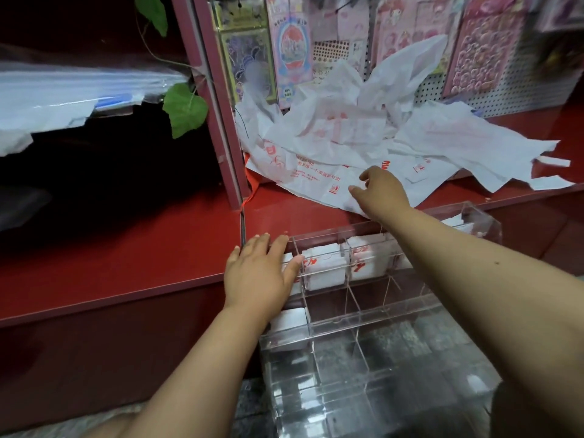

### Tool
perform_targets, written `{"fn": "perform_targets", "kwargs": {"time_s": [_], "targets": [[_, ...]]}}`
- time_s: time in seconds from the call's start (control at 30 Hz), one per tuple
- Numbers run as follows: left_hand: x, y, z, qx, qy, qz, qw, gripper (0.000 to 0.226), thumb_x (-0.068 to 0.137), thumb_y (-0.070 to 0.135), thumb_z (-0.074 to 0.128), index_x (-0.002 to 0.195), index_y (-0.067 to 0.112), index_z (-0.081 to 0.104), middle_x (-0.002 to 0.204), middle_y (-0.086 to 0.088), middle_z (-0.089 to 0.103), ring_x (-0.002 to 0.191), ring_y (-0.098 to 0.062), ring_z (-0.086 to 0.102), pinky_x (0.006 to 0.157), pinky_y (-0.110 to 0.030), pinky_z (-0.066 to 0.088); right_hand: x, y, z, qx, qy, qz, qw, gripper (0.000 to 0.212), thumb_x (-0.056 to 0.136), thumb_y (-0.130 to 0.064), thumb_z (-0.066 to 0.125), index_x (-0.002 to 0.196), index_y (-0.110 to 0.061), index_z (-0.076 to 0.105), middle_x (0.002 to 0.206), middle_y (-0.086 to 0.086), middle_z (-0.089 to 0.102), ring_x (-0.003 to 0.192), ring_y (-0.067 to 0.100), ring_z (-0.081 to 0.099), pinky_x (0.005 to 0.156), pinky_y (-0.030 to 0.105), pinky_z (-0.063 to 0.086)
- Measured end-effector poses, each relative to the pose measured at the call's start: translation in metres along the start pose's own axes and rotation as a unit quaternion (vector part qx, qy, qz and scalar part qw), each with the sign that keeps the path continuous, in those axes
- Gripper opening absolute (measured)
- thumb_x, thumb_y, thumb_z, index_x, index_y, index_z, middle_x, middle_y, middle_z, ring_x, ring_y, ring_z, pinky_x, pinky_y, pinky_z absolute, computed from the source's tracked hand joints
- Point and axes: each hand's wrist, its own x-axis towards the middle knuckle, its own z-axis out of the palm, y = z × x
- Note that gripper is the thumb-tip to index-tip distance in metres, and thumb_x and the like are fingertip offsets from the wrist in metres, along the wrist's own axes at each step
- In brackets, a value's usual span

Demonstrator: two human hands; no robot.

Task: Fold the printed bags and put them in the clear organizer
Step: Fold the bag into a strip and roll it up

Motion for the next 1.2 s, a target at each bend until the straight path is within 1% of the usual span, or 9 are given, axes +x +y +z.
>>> {"fn": "perform_targets", "kwargs": {"time_s": [0.23, 0.37, 0.47, 0.6, 0.73, 0.87, 1.0, 1.13, 1.2], "targets": [[0.008, -0.002, 0.010, 0.013, 0.063, 0.014, 0.998, 0.061, 0.090, 0.064, 0.028, 0.116, 0.024, 0.066, 0.112, -0.007, 0.070, 0.105, -0.031, 0.065, 0.085, -0.045, 0.051, 0.069, -0.001, -0.007, 0.028, -0.026, 0.132, 0.990, 0.054, 0.092, -0.050, 0.050, 0.142, -0.038, 0.036, 0.147, 0.018, 0.031, 0.136, 0.035, 0.026, 0.108, 0.038, 0.026], [0.009, -0.002, 0.010, 0.013, 0.076, 0.020, 0.997, 0.057, 0.090, 0.064, 0.030, 0.114, 0.026, 0.066, 0.110, -0.007, 0.071, 0.103, -0.031, 0.066, 0.083, -0.045, 0.052, 0.092, -0.007, -0.009, 0.075, -0.100, 0.158, 0.979, 0.056, 0.097, -0.043, 0.047, 0.147, -0.020, 0.035, 0.151, 0.016, 0.033, 0.137, 0.035, 0.031, 0.113, 0.042, 0.025], [0.009, -0.003, 0.012, 0.013, 0.092, 0.022, 0.995, 0.057, 0.090, 0.064, 0.031, 0.113, 0.026, 0.067, 0.109, -0.007, 0.071, 0.102, -0.031, 0.067, 0.083, -0.045, 0.052, 0.090, -0.014, -0.007, 0.278, -0.055, 0.214, 0.935, 0.049, 0.092, -0.026, 0.062, 0.133, -0.003, 0.048, 0.137, 0.013, 0.051, 0.121, 0.031, 0.051, 0.096, 0.039, 0.042], [0.008, -0.001, 0.012, 0.011, 0.087, 0.019, 0.996, 0.059, 0.090, 0.064, 0.030, 0.114, 0.026, 0.067, 0.109, -0.006, 0.071, 0.103, -0.030, 0.066, 0.083, -0.044, 0.052, 0.068, -0.032, -0.010, 0.500, -0.002, 0.219, 0.838, 0.006, 0.088, -0.005, 0.066, 0.092, -0.004, 0.062, 0.098, 0.012, 0.065, 0.082, 0.021, 0.065, 0.086, 0.037, 0.056], [0.005, -0.002, 0.010, -0.006, 0.090, 0.018, 0.996, 0.061, 0.090, 0.065, 0.026, 0.116, 0.027, 0.066, 0.114, -0.004, 0.070, 0.108, -0.028, 0.064, 0.087, -0.043, 0.049, 0.021, -0.041, -0.020, 0.580, 0.027, 0.231, 0.780, 0.011, 0.082, 0.006, 0.066, 0.092, 0.003, 0.065, 0.074, 0.011, 0.065, 0.057, 0.020, 0.067, 0.048, 0.027, 0.055], [0.001, -0.002, -0.001, -0.139, 0.065, -0.005, 0.988, 0.075, 0.084, 0.069, 0.014, 0.138, 0.029, 0.048, 0.134, -0.001, 0.059, 0.128, -0.024, 0.050, 0.110, -0.043, 0.031, -0.032, -0.042, -0.030, 0.614, 0.015, 0.217, 0.759, 0.014, 0.082, 0.013, 0.061, 0.078, 0.000, 0.063, 0.079, 0.010, 0.063, 0.071, 0.020, 0.064, 0.063, 0.024, 0.059], [-0.007, 0.000, -0.027, -0.413, 0.115, -0.087, 0.899, 0.068, 0.085, 0.069, 0.036, 0.146, 0.039, 0.031, 0.133, -0.006, 0.057, 0.120, -0.020, 0.053, 0.105, -0.038, 0.037, -0.085, -0.029, -0.039, 0.547, -0.059, 0.197, 0.811, 0.020, 0.083, 0.011, 0.061, 0.088, -0.008, 0.066, 0.096, 0.009, 0.066, 0.082, 0.020, 0.064, 0.085, 0.030, 0.054], [-0.011, -0.007, -0.049, -0.595, 0.156, -0.145, 0.775, 0.064, 0.084, 0.063, 0.055, 0.141, 0.061, 0.025, 0.138, 0.005, 0.053, 0.119, -0.005, 0.054, 0.105, -0.033, 0.039, -0.139, -0.024, -0.043, 0.470, -0.161, 0.173, 0.850, 0.038, 0.080, 0.016, 0.060, 0.102, -0.014, 0.066, 0.113, 0.006, 0.062, 0.086, 0.015, 0.062, 0.068, 0.017, 0.052], [-0.016, -0.011, -0.056, -0.599, 0.189, -0.174, 0.758, 0.065, 0.082, 0.063, 0.057, 0.140, 0.061, 0.028, 0.146, 0.001, 0.046, 0.115, 0.001, 0.052, 0.107, -0.036, 0.038, -0.156, -0.021, -0.045, 0.418, -0.217, 0.153, 0.869, 0.045, 0.077, 0.017, 0.059, 0.109, -0.014, 0.066, 0.111, 0.004, 0.063, 0.087, 0.012, 0.060, 0.068, 0.016, 0.046]]}}
